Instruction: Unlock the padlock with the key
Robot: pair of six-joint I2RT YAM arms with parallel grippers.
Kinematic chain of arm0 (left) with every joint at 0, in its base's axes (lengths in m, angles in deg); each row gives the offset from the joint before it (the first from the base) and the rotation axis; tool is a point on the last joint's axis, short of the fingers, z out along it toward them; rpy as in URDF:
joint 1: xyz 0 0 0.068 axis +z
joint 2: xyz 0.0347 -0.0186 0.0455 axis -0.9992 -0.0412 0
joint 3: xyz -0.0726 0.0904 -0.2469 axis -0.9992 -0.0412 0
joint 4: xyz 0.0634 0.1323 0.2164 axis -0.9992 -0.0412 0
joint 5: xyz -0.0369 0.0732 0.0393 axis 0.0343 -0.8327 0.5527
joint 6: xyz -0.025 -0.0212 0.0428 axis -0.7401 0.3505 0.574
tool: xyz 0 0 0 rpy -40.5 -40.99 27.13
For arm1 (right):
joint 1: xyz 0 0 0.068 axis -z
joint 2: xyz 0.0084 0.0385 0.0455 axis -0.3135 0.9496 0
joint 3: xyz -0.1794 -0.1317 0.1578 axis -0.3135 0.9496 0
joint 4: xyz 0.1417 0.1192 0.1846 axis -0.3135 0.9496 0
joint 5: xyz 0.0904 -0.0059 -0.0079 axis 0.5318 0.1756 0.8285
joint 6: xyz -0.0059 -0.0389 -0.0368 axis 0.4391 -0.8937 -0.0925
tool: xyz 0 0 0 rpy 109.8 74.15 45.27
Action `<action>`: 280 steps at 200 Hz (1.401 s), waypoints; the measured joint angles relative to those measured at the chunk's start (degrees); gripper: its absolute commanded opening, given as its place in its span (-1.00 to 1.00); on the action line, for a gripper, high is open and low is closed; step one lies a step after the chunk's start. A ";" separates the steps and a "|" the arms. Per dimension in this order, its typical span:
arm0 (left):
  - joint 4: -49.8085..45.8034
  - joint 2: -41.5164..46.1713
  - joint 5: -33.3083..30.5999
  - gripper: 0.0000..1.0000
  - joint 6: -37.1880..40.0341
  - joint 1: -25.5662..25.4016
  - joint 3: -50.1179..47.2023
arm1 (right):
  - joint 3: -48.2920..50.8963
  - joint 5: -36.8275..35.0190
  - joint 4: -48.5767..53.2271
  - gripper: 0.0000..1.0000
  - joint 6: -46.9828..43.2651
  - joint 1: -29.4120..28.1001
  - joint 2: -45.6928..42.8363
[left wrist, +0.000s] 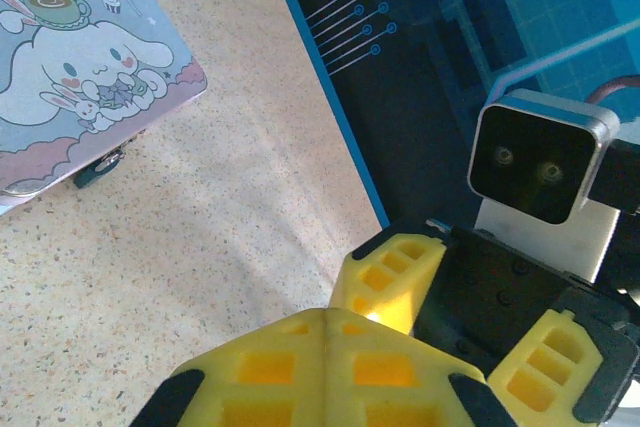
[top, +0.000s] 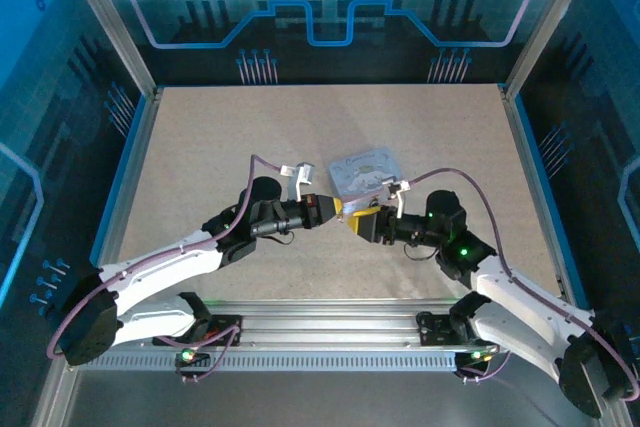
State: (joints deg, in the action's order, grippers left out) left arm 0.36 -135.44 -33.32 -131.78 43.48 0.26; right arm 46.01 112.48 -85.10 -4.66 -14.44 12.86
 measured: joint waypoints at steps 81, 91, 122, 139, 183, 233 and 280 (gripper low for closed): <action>0.07 0.00 0.02 -1.00 -0.02 0.00 0.00 | -0.90 0.00 -3.76 -0.17 0.66 -2.34 5.86; 0.07 0.00 0.02 -1.00 -0.02 0.00 0.00 | -1.05 0.00 -4.20 -0.20 0.81 -2.56 6.43; 0.09 0.00 0.02 -1.00 -0.04 0.00 0.00 | -2.05 0.00 -4.98 -0.32 1.05 -3.02 8.20; 0.09 0.00 0.02 -1.00 -0.04 0.00 0.00 | -2.16 0.00 -5.11 -0.40 1.09 -3.02 8.33; 0.11 0.00 0.02 -1.00 -0.04 0.00 0.00 | -2.29 -0.02 -5.49 -0.67 1.46 -3.04 8.37; 0.28 0.00 0.00 -0.79 -0.02 0.07 0.00 | -2.67 -0.26 -4.90 -1.00 1.68 -3.02 8.57; -1.42 0.28 -0.83 0.35 1.01 -0.04 0.07 | -3.13 -2.62 0.94 -1.00 -0.57 -3.30 6.29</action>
State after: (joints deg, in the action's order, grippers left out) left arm -1.06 -135.16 -34.15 -130.77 43.43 0.33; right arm 42.89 109.86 -84.16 -5.23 -17.74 19.16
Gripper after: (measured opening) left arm 0.589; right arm 0.056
